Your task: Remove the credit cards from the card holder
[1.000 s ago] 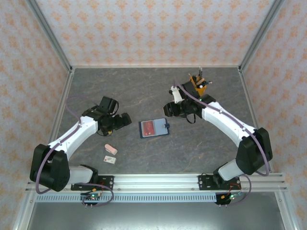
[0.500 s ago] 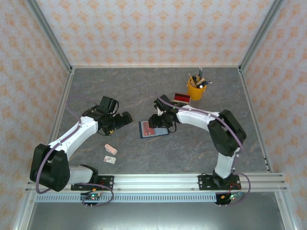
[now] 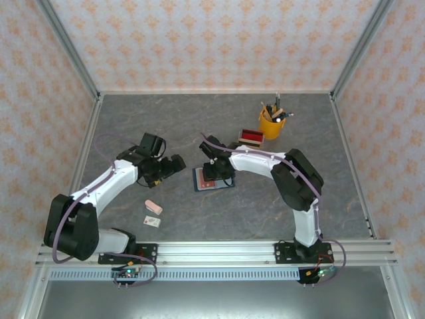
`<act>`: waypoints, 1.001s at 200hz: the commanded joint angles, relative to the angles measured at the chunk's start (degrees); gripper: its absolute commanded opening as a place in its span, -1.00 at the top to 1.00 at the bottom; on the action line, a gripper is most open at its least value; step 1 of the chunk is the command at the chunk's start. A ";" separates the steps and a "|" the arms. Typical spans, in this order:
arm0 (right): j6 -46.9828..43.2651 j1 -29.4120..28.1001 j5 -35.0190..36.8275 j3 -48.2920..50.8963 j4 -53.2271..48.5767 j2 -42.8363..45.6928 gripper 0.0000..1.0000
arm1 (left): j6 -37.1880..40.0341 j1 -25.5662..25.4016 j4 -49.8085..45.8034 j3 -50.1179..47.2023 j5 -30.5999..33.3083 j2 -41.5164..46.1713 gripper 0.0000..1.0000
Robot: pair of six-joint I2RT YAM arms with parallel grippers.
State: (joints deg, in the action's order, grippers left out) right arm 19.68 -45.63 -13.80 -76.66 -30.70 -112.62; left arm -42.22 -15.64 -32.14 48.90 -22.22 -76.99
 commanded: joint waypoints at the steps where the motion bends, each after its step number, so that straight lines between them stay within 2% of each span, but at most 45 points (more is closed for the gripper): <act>1: -0.96 0.10 4.00 -0.31 -3.90 -1.54 0.10 | -1.02 0.13 3.39 -1.07 -2.87 -0.74 -0.96; 51: -0.85 0.58 4.31 1.03 -3.44 -1.44 0.39 | -1.93 -2.39 7.53 -0.76 -6.32 -2.74 -0.64; 83: -0.41 1.15 1.73 2.54 -1.45 -1.04 0.51 | -3.60 -5.35 11.59 -0.69 -8.14 -4.97 -0.23; 136: 0.69 2.62 -3.03 5.25 2.11 0.24 0.61 | -5.78 -9.90 16.47 1.35 -9.56 -11.13 0.23; 171: 1.42 3.69 -5.85 6.70 4.28 0.73 0.64 | -7.92 -10.88 21.04 1.45 -11.72 -14.83 0.38; 200: 1.95 4.14 -6.57 7.38 5.12 0.81 0.65 | -8.58 -11.25 21.55 2.45 -11.71 -17.51 0.43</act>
State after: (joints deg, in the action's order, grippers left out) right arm 20.58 -41.89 -20.34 -71.83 -25.12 -110.91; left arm -49.54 -26.28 -13.39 49.12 -32.86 -93.03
